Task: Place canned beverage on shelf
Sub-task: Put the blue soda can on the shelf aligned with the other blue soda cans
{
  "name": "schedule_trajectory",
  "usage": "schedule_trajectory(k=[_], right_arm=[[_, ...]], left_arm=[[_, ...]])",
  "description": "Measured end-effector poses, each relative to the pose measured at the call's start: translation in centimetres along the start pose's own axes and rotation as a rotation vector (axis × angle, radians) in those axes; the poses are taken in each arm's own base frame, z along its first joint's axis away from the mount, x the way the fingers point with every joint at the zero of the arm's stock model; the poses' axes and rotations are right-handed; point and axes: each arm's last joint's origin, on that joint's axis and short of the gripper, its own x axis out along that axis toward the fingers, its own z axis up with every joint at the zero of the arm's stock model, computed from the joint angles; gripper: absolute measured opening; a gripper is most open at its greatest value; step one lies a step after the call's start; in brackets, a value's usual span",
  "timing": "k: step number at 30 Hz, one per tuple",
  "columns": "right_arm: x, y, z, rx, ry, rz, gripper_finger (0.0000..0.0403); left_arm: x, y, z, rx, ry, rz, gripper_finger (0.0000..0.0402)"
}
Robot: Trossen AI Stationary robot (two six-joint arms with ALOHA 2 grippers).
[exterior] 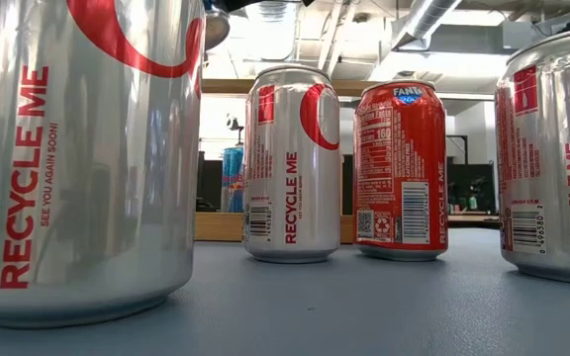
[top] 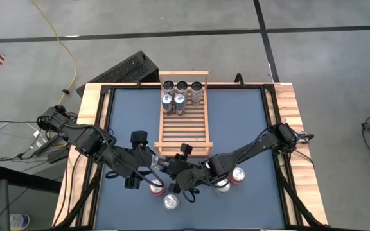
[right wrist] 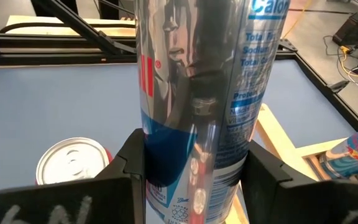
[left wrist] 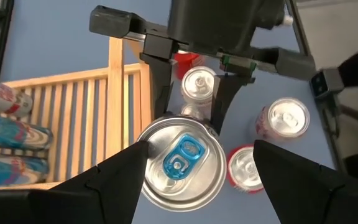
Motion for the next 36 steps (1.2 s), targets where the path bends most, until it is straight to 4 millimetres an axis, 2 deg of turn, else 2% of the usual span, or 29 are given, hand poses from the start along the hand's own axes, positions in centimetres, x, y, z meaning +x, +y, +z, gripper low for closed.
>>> schedule_trajectory(k=[6,13,16,22,28,32,36], right_arm=[[0.0,0.1,0.0,-0.008,0.003,0.012,0.0153],[-0.1,0.0,0.3,-0.004,-0.007,0.04,0.0153],[-0.1,0.1,0.1,-0.013,0.005,0.042,0.0153],[-0.1,0.1,0.1,-0.009,0.007,0.041,0.0153],[0.2,-0.2,0.2,-0.006,0.006,0.028,0.0153],[0.2,-0.3,0.2,-0.005,0.005,0.028,0.0153],[0.2,-0.2,0.2,0.001,0.002,0.052,0.0153]], left_arm=[[-0.2,-0.1,0.2,-0.061,0.003,-0.048,0.0286],[-2.4,0.2,1.7,-0.046,-0.093,-0.062,0.0286],[-2.9,0.2,1.7,-0.002,-0.105,-0.033,0.0286],[-2.6,0.3,1.0,0.058,-0.023,-0.037,0.0296],[-2.1,0.1,0.6,0.042,0.004,-0.063,0.0335],[-1.3,0.0,0.0,0.039,0.042,-0.046,0.0358],[-0.1,0.2,-0.7,0.046,0.068,0.037,0.0365]])
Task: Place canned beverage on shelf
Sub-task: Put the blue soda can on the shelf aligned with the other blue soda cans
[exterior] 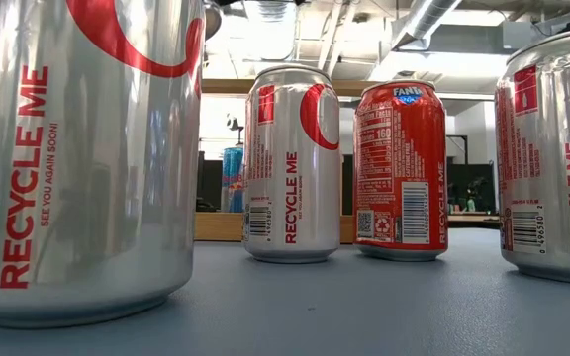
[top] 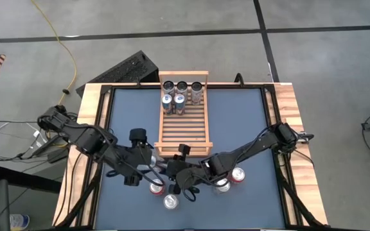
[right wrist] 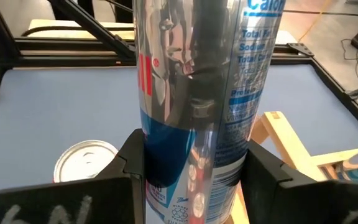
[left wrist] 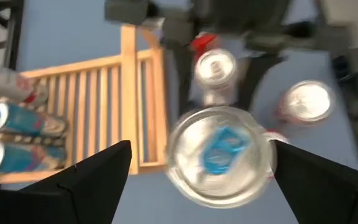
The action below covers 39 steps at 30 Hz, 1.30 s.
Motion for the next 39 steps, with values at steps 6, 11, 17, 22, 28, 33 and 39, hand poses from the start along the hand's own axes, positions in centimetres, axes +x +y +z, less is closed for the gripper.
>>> schedule_trajectory(k=[6,11,17,22,28,33,39], right_arm=[[0.02,-0.03,-0.03,-0.002,0.003,-0.001,0.0153],[-0.02,0.05,-0.03,-0.002,0.003,0.009,0.0153],[-0.16,0.26,-0.05,-0.004,0.0,0.013,0.0153],[-0.36,0.55,-0.1,-0.018,-0.002,0.02,0.0153],[-0.38,0.57,-0.09,-0.021,-0.005,0.015,0.0153],[-0.39,0.63,0.01,-0.017,-0.015,0.018,0.0153],[-0.41,0.64,0.03,-0.018,-0.018,0.016,0.0153]], left_arm=[[0.8,0.28,-0.17,-0.042,0.024,-0.013,0.0365],[0.78,-0.05,0.65,-0.046,-0.052,-0.066,0.0365],[0.87,0.15,0.66,-0.045,-0.042,-0.082,0.0365],[0.87,0.12,0.72,-0.048,-0.046,-0.092,0.0346],[0.85,0.15,0.54,-0.059,-0.028,-0.09,0.029],[0.78,-0.06,0.52,-0.071,-0.029,-0.105,0.027],[0.74,-0.16,0.49,-0.058,-0.028,-0.107,0.0273]])
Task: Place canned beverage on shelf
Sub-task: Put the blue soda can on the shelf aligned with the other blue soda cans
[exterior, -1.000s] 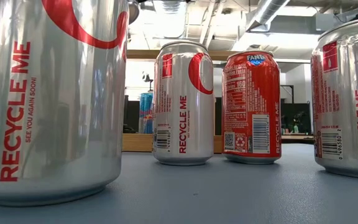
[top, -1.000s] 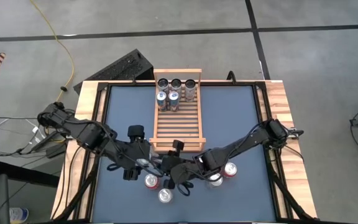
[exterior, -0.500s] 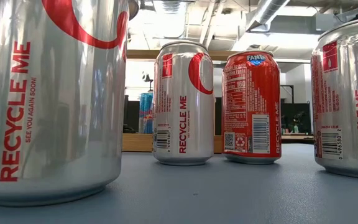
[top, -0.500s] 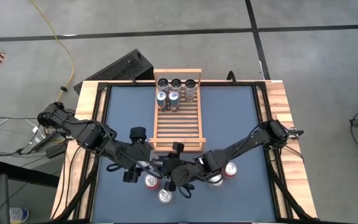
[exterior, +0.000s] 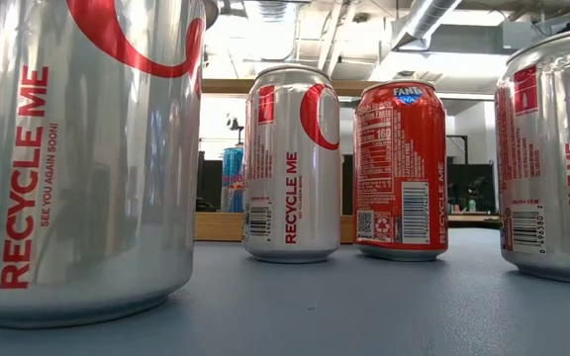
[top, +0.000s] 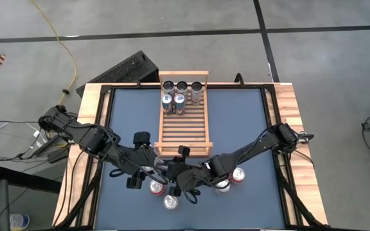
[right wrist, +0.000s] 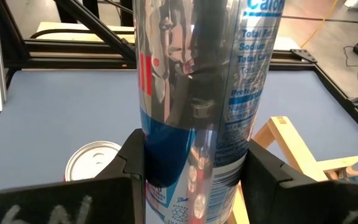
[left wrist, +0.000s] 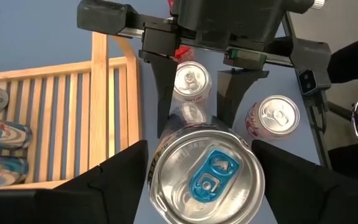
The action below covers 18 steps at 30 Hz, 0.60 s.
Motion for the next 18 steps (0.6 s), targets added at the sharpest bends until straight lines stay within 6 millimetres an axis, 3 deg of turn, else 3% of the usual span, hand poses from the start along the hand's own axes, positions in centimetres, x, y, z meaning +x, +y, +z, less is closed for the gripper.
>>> schedule_trajectory(k=[7,18], right_arm=[[-0.03,0.03,0.04,-0.003,-0.003,0.002,0.0153],[-0.2,-0.02,0.65,-0.002,-0.027,0.006,0.0153]], left_arm=[[-0.04,-0.01,-0.44,0.005,0.044,-0.004,0.0294],[-0.04,0.03,-0.29,0.008,0.02,0.031,0.0285]])
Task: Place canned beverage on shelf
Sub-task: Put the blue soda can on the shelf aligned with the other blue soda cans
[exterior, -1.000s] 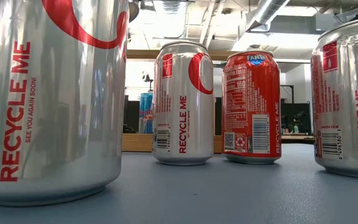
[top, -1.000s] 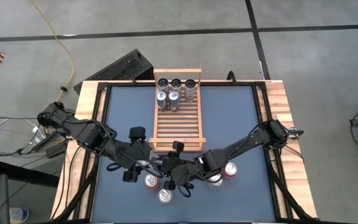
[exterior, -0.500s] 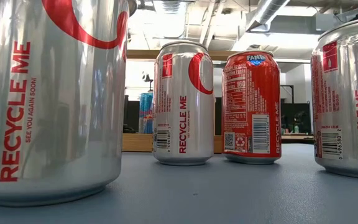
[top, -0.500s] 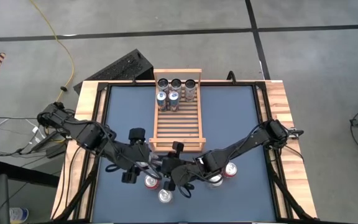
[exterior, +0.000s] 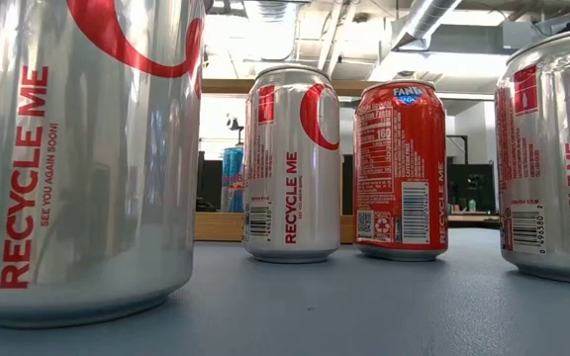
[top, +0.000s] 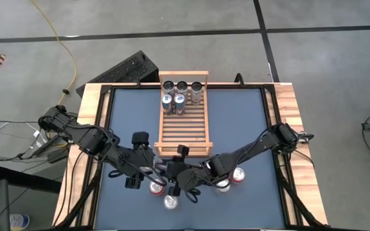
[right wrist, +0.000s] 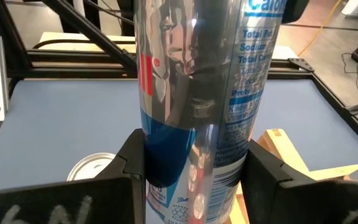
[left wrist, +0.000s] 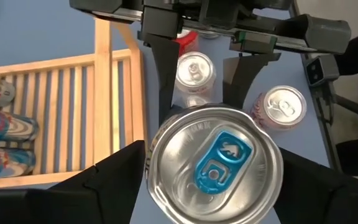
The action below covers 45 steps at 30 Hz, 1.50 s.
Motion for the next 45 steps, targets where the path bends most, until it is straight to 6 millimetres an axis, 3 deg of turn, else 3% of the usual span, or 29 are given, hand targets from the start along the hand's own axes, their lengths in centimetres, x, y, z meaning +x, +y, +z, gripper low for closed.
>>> schedule_trajectory(k=[11,20,24,28,34,38,45], right_arm=[[0.0,0.0,0.0,0.006,0.004,0.017,0.0167],[-0.5,0.3,-0.3,-0.019,0.039,0.023,0.0298],[-1.5,0.4,-1.1,-0.049,0.103,-0.046,0.0327],[-4.3,-0.2,-1.0,-0.048,0.17,-0.098,0.0328],[-11.1,-0.6,-0.1,-0.017,0.217,-0.059,0.0319],[-15.4,-1.2,0.1,0.003,0.224,-0.058,0.0318],[-19.5,-2.5,-1.3,0.007,0.313,-0.142,0.0317]], left_arm=[[0.0,-0.1,0.1,-0.012,-0.008,-0.02,0.0233],[0.0,-0.1,0.2,-0.021,-0.019,-0.02,0.0237],[0.0,0.0,0.2,-0.02,-0.019,-0.013,0.0237],[0.0,0.1,0.3,-0.015,-0.02,-0.01,0.0237],[-0.2,1.5,1.0,-0.038,-0.043,0.019,0.0237],[-0.4,3.9,1.9,-0.053,-0.067,0.077,0.0238],[-0.1,9.6,3.0,-0.039,-0.088,0.209,0.0238]])
